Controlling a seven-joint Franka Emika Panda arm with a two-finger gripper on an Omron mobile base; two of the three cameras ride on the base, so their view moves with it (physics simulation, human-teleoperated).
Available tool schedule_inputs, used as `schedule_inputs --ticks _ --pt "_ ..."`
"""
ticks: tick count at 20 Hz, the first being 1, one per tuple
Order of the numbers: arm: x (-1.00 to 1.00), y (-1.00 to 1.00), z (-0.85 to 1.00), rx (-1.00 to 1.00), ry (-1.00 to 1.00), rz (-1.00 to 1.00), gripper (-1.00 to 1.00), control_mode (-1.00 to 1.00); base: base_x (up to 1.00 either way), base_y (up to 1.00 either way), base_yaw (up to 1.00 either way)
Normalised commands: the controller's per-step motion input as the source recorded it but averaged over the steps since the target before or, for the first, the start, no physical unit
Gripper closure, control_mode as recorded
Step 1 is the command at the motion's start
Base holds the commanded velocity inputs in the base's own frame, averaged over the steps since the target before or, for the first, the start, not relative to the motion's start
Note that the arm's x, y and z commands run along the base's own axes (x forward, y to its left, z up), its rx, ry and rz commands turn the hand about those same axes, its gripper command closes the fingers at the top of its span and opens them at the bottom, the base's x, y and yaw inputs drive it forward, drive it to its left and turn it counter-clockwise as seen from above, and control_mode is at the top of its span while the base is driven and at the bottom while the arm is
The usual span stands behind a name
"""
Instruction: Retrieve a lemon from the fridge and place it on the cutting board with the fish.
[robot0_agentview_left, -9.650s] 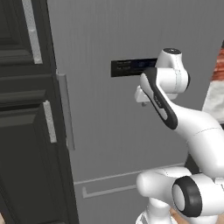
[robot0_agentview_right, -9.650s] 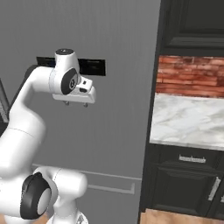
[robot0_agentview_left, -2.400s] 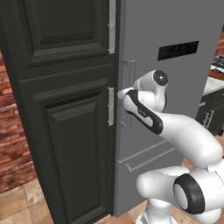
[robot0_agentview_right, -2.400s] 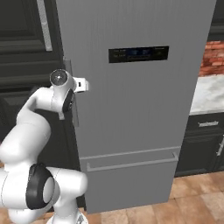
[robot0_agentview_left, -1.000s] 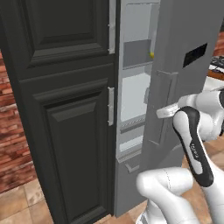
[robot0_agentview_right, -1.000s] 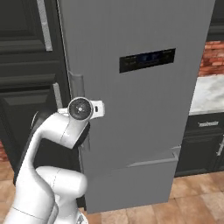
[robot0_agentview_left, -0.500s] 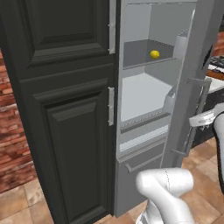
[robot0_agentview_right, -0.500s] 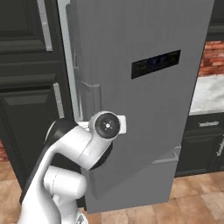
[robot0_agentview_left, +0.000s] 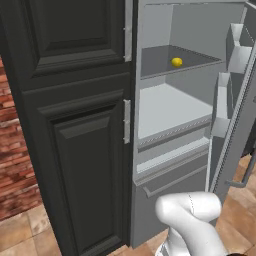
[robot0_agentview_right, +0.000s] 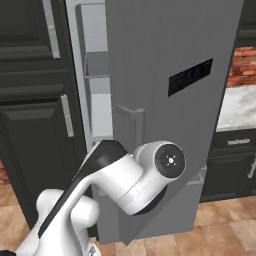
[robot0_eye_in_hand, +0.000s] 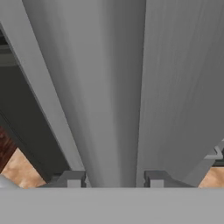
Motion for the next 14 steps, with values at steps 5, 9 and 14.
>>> schedule_inputs --ticks 5,9,14 --pt "-0.08 0.00 0.00 0.00 0.00 0.00 1.00 -1.00 0.00 0.00 0.00" --pt "0.00 0.00 0.00 0.00 0.00 0.00 -1.00 -1.00 0.00 0.00 0.00" --pt "-0.14 -0.05 0.04 0.00 0.00 -0.03 -1.00 -1.00 0.00 0.00 0.00"
